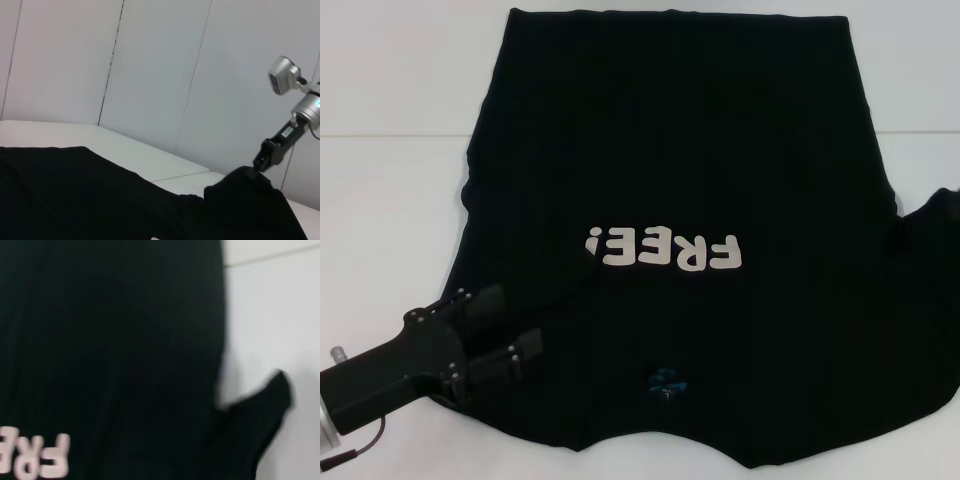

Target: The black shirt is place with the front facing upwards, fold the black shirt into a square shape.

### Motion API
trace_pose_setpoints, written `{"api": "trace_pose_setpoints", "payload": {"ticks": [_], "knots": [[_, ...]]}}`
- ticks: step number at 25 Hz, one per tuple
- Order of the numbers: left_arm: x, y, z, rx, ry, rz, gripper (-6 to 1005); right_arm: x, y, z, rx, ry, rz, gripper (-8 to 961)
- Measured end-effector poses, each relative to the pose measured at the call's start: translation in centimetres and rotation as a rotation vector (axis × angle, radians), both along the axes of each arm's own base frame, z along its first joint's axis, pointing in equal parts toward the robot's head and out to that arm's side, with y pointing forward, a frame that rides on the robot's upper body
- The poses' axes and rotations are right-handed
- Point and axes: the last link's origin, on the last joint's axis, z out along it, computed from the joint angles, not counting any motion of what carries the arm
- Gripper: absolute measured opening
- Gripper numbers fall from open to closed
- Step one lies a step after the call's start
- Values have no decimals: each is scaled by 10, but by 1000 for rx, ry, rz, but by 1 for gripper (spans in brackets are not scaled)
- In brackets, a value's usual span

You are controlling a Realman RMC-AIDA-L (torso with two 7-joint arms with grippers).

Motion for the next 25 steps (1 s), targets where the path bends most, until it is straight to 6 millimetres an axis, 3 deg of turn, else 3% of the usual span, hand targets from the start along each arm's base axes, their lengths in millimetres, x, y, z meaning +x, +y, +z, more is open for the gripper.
{"api": "trace_pose_setpoints", "payload": {"ticks": [6, 12, 19, 25], "knots": [[-1, -1, 0, 1, 1, 5, 847, -40, 17, -28, -91, -41, 105, 38], [-3, -2, 0, 2, 0, 17, 847, -57, 20, -64, -194, -94, 173, 39], [-5, -1, 0, 14, -1, 35, 847, -71, 11, -87, -249, 3, 249, 122], [-9, 7, 8, 32, -72, 135, 849, -54, -1, -84, -170, 215, 292, 223]]}}
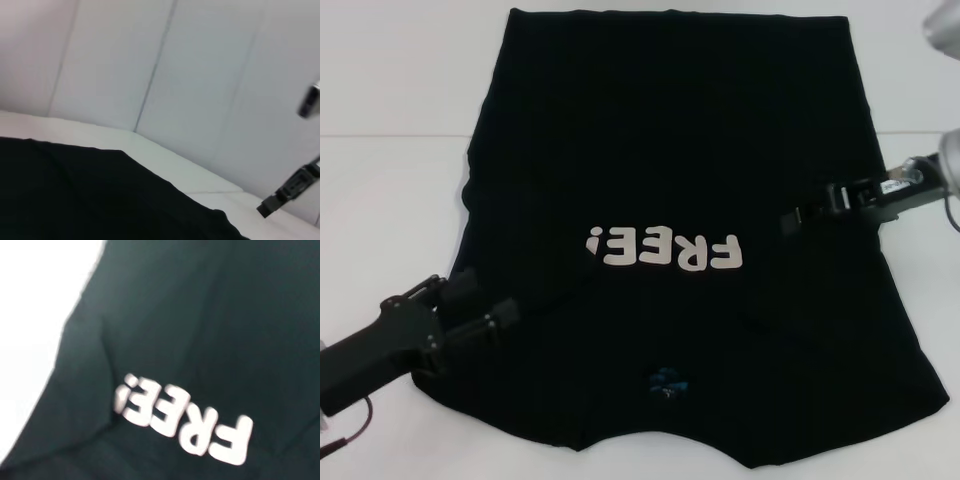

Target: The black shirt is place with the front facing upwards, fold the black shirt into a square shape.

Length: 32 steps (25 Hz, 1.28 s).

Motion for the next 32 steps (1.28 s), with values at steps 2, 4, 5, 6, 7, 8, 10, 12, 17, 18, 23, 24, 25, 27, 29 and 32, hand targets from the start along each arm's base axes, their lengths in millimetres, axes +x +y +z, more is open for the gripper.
{"api": "trace_pose_setpoints", "payload": {"ticks": [2, 4, 5, 6, 7, 8, 10, 12, 17, 18, 23, 24, 25, 27, 29, 32], "knots": [[-2, 1, 0, -5, -16, 28, 849, 12, -7, 4, 29, 64, 26, 276], [-3, 3, 0, -30, -48, 72, 850, 28, -18, 7, 65, 114, 84, 330], [-4, 4, 1, -53, -70, 101, 850, 35, -24, 7, 81, 132, 120, 356], [-5, 5, 3, -78, -97, 133, 850, 41, -29, 6, 99, 144, 161, 383], [-5, 6, 4, -105, -119, 158, 851, 50, -38, 4, 123, 155, 218, 409], [-6, 8, 8, -142, -138, 185, 851, 56, -46, 1, 139, 158, 273, 436], [-7, 10, 11, -208, -160, 224, 852, 66, -62, -5, 163, 159, 379, 579], [-9, 13, 14, -312, -186, 293, 852, 72, -81, -15, 176, 163, 524, 696], [-7, 19, 26, -497, -259, 474, 853, 81, -119, -40, 239, 159, 754, 889], [-6, 21, 32, -530, -278, 517, 853, 83, -124, -45, 250, 154, 787, 900], [-12, 24, 59, -618, -311, 721, 852, 90, -141, -64, 259, 161, 860, 944], [-14, 25, 62, -627, -310, 754, 852, 91, -142, -66, 259, 161, 866, 944], [-15, 26, 64, -637, -302, 787, 852, 91, -143, -67, 258, 160, 871, 944], [-19, 28, 68, -646, -264, 841, 852, 92, -145, -69, 256, 157, 879, 944], [-23, 31, 70, -647, -207, 887, 853, 93, -146, -69, 256, 152, 882, 945], [-25, 36, 68, -646, -156, 918, 853, 94, -146, -69, 258, 150, 880, 945]]}}
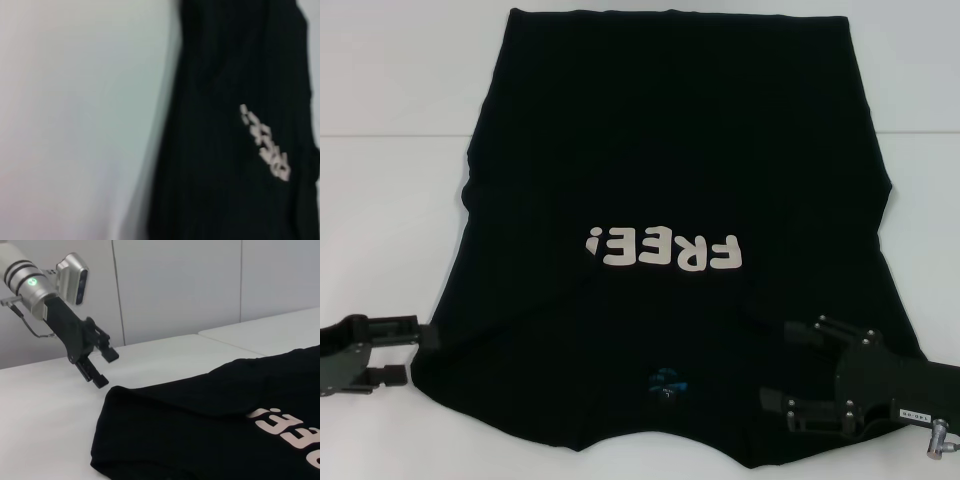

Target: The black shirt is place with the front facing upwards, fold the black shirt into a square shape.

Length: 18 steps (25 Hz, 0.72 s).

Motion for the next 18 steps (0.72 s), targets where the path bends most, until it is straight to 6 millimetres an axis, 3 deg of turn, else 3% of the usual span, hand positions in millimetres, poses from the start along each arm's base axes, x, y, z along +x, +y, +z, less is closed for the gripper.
{"api": "trace_pose_setpoints", "payload": {"ticks": [18], "knots": [[-12, 6, -14, 2, 31, 83, 830, -2, 3, 1, 5, 2, 0, 944]]}}
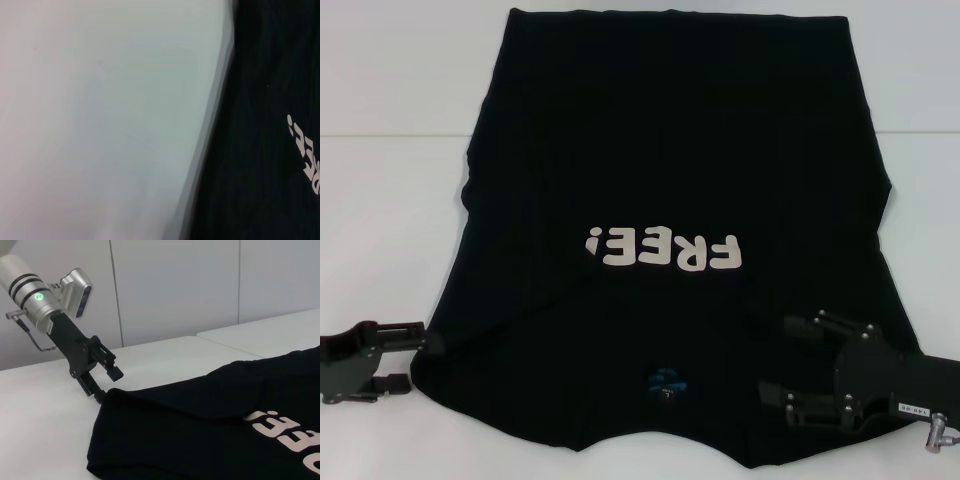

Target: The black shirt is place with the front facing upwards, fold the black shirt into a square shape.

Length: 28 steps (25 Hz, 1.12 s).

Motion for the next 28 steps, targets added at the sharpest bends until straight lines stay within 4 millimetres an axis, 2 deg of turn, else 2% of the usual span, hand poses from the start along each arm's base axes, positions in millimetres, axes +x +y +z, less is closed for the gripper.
{"api": "trace_pose_setpoints", "payload": {"ticks": [12, 23, 25, 28], "knots": [[14, 15, -12, -5, -17, -24, 813, 0, 1, 1, 3, 2, -5, 944], [14, 16, -11, -22, 3, -34, 798, 0, 2, 3, 13, 14, -14, 945], [13, 16, -13, -41, 26, -40, 563, 0, 2, 3, 13, 18, -21, 945], [12, 16, -14, -47, 47, -41, 442, 1, 1, 4, 12, 20, -26, 944]]}}
